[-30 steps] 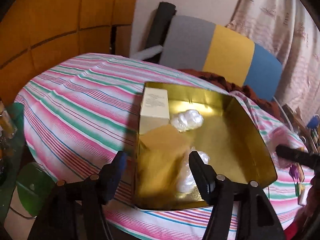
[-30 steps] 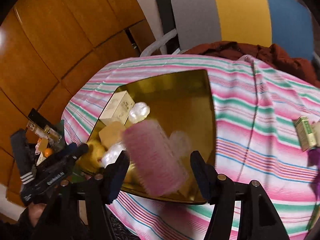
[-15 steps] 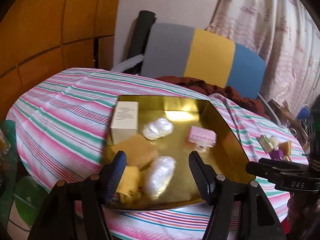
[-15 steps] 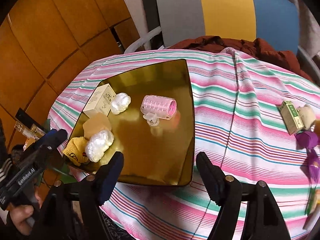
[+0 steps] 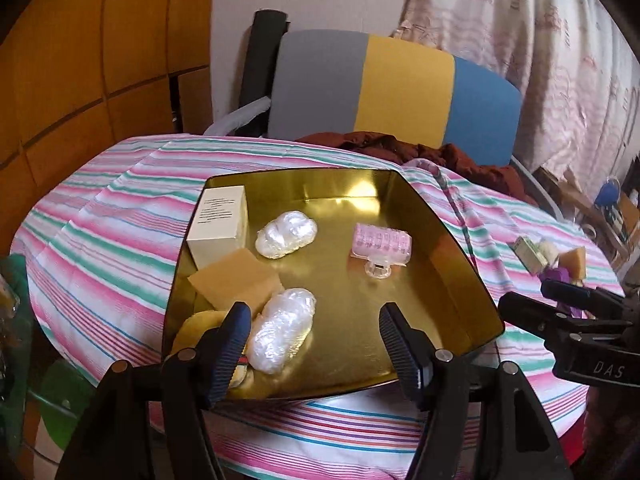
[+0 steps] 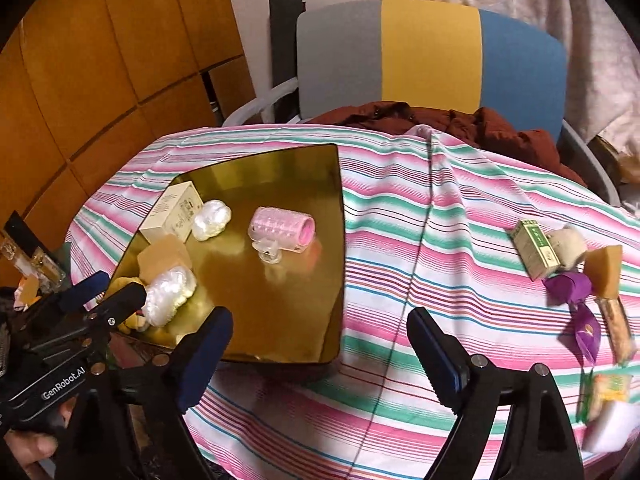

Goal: Organize objects
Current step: 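Move both tools back toward the remaining items on the cloth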

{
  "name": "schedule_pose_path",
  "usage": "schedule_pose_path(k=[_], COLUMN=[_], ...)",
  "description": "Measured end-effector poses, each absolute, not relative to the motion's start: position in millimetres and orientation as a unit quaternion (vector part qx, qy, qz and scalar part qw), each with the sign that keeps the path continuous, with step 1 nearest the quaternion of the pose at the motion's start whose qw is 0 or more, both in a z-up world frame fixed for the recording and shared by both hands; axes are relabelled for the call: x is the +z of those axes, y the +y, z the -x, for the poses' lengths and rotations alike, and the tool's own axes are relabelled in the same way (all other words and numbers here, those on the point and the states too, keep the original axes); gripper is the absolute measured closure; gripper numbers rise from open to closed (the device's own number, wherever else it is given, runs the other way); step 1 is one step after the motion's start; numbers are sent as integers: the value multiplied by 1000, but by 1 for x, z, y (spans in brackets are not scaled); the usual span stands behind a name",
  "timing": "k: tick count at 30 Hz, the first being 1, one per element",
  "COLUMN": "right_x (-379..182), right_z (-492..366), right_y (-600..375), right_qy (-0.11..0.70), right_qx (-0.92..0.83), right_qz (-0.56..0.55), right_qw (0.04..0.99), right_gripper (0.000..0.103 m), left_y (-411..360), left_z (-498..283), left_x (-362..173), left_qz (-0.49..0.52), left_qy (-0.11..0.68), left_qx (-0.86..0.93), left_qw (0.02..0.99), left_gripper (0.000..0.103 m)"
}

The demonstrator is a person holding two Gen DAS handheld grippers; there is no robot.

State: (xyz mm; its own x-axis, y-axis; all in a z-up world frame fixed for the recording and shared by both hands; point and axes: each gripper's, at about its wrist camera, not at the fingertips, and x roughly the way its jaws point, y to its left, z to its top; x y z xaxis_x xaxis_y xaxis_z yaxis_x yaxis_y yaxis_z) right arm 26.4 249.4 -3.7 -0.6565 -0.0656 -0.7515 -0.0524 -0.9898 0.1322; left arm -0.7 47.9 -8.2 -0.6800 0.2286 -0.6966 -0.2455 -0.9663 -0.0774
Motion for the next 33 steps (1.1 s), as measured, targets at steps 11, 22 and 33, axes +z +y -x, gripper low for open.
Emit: schedule_pose_path(k=[11, 22, 33], right_x=[-2, 4, -2], right_z=[-46, -81, -180], right_y=[285, 388, 552], right_qy=[-72, -123, -342], right_qx=[-906, -888, -836], right_qz=[-415, -423, -326], right_qw=[-40, -131, -278], right_gripper=[6, 6, 0], left_y=[81, 128, 184], left_z=[-8, -22, -32], left_x=[-3, 2, -9], left_qz=[368, 354, 378], left_qy=[55, 75, 105], left_qx=[911, 887, 847], left_qw=[178, 286, 358], left_gripper=[31, 31, 32])
